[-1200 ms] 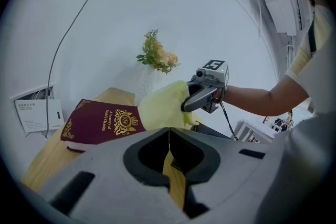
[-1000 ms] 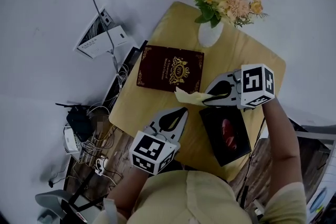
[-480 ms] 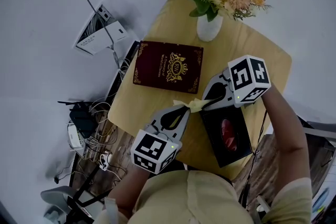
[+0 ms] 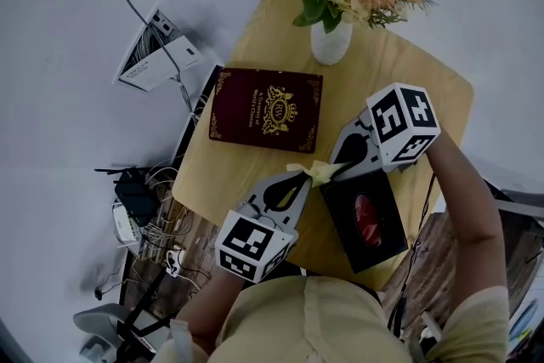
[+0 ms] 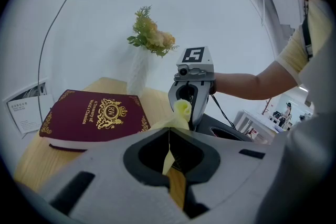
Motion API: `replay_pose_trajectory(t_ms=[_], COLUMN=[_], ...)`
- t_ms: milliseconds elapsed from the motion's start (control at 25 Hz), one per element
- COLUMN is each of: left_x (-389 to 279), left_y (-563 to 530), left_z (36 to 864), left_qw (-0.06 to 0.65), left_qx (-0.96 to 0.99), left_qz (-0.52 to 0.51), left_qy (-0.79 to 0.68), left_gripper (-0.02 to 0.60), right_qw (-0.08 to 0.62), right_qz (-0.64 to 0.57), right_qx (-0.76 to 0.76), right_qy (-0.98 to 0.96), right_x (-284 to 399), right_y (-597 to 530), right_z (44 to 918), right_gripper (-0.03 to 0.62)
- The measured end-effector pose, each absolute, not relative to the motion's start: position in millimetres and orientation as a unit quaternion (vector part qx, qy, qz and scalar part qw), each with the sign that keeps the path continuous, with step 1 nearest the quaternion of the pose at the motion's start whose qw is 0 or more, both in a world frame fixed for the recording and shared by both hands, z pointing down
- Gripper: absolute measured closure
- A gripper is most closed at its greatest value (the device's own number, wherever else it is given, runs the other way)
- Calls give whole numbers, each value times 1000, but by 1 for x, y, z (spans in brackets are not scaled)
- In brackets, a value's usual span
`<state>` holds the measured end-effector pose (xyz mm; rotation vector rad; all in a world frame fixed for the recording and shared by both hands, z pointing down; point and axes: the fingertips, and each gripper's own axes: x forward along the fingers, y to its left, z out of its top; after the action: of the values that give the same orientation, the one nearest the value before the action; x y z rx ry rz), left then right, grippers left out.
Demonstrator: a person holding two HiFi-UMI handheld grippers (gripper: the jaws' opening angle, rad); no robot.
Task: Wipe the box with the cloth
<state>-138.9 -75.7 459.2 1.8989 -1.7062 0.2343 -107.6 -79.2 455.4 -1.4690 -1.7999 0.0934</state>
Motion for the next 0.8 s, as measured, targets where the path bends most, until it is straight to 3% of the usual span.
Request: replay_pose_trajectory(t_ms=[800], left_x=[-121], left_y=[-106], left_z=[460], left_qw=[280], left_qx=[737], left_qz=[102], left_qy=[-606], left_gripper=[558], right_qw=[379], right_qz=[74], right_qx=[-493], right_qy=[-779], right_x=[-78], right_y=[-139], right_z=[445], right_gripper=[557])
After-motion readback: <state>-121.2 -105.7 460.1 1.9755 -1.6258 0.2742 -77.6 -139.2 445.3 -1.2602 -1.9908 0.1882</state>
